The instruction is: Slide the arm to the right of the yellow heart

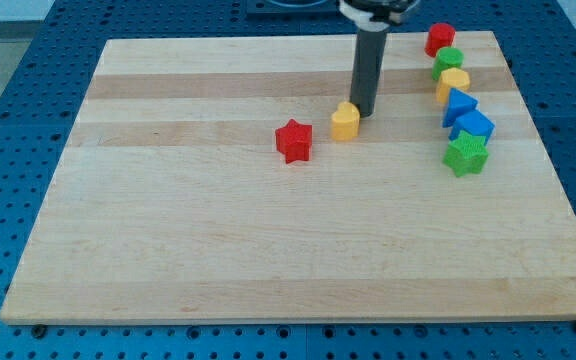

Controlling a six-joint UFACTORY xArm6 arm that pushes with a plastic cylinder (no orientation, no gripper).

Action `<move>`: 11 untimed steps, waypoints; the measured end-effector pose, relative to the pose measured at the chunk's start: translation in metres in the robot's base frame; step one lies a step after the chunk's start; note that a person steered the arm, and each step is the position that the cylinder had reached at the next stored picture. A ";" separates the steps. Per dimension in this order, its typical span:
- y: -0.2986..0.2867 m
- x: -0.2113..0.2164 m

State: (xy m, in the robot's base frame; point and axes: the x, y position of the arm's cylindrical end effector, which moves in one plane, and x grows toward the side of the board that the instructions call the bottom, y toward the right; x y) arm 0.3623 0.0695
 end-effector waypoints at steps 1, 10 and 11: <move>-0.017 0.022; 0.030 -0.153; 0.024 -0.100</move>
